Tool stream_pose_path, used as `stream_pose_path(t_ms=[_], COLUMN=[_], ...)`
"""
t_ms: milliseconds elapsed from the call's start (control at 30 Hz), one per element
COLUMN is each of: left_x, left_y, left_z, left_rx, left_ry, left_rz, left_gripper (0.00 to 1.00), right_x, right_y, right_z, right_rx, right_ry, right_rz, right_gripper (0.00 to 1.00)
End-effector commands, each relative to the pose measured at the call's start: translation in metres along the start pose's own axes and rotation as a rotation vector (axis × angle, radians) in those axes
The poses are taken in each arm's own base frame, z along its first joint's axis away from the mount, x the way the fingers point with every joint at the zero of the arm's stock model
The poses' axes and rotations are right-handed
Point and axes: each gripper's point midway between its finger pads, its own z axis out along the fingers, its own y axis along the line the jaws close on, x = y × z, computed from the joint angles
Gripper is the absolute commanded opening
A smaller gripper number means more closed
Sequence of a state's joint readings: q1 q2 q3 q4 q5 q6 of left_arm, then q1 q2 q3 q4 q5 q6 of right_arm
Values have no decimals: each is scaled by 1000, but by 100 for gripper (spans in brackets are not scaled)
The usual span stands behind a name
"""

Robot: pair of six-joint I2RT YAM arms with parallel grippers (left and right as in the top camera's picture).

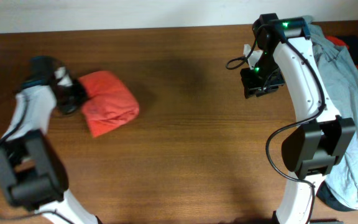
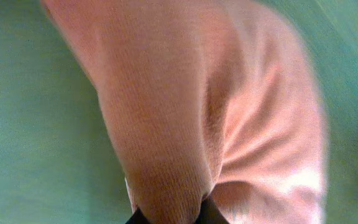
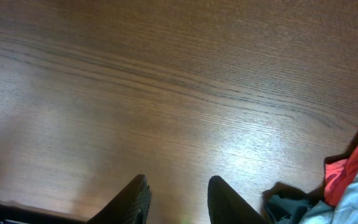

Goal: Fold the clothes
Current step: 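Drag the orange bundle with the left gripper to the table's left edge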

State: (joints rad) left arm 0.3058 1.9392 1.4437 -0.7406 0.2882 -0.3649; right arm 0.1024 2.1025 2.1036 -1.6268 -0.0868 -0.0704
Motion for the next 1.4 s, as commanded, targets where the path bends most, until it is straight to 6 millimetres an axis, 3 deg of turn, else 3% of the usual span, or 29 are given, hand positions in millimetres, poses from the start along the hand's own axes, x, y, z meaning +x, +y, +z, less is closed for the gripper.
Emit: stream_pose_path(t_ms=[0,133,200,333,467,600,833,900,967,1033,1200,1300,1367], left_x=[-13,-10,-7,-4,-6,-12,-16,-6,15,30,35,17,-7], left_y=[54,94,128,161,184,193,193,187,181,176,169,143,108], left_z=[-31,-34,-37,-40,-46,-50,-50,-47,-46,-49,-74,-111,-139], left_rx=[-118,-150,-211,-263,-276,-271,-257,-234,-220,-200,-135,2,142], left_ry=[-64,-69,-98,-125,-155,-183,-204,-150,-54,17,22,-76,-199], left_rz=[-257,-466,-598,-656,-703,-723,-768,-778,-809,-829,-802,-655,-414], left_gripper=[0,0,0,0,0,0,2,45,57,59,59,59,59], right_x=[0,1,2,2,2,2,2,2,2,2,2,2,2], right_y=[1,1,1,1,1,1,1,1,1,1,0,0,0], right_z=[-9,-9,-9,-9,-9,-9,-9,-9,-9,-9,-9,-9,-9], right_rx=[4,4,3,3,3,3,3,4,4,3,9,11,11], right_ry=[-27,-23,-19,-19,-19,-20,-20,-19,-19,-19,-19,-20,-20], right_rz=[3,3,4,4,4,4,4,3,3,-1,-4,-4,-4], right_gripper=[36,36,36,36,36,36,36,36,36,36,36,36,37])
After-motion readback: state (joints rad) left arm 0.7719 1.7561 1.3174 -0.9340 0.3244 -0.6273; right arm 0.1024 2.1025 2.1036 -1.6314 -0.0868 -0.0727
